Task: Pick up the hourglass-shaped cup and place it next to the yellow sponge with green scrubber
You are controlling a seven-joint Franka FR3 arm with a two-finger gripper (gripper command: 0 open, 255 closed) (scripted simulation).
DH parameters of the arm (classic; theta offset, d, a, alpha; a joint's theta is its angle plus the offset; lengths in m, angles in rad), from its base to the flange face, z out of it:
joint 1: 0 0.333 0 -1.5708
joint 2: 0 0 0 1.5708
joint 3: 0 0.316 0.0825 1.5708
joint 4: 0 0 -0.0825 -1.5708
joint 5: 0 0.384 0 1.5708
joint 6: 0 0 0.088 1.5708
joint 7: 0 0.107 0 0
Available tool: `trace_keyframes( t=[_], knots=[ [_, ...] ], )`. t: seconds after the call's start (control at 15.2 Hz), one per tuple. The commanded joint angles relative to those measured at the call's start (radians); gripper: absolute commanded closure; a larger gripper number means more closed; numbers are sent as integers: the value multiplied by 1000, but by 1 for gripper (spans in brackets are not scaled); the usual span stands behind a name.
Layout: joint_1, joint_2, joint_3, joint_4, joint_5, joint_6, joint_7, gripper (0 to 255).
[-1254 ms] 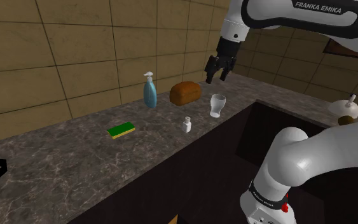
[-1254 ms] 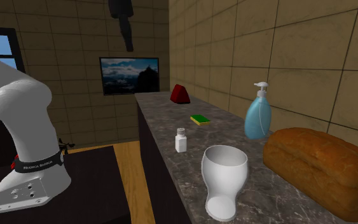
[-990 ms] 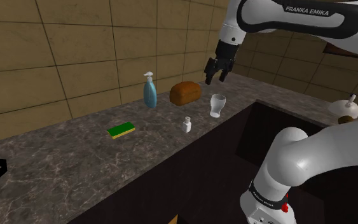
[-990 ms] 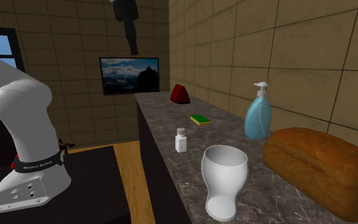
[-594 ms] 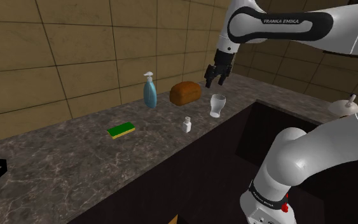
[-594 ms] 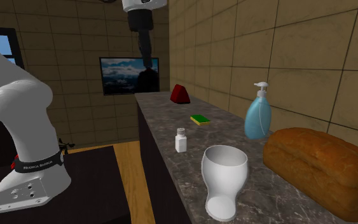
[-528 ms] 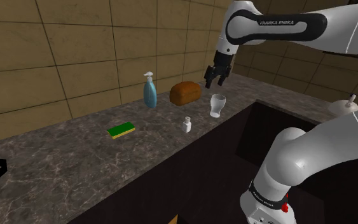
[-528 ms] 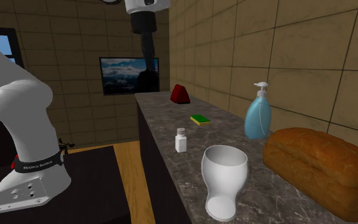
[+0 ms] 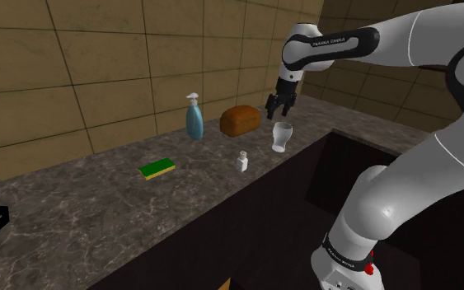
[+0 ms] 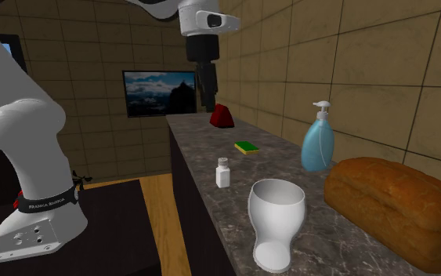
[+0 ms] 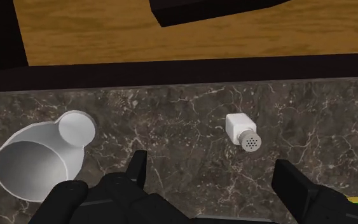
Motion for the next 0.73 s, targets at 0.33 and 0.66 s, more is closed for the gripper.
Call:
trace_keyframes(
  t=[0.33,0.66],
  knots=[
    [-7,241,-125,103,65,101,-149,0],
    [-32,439,-190,212,167,143,-275,0]
  ],
)
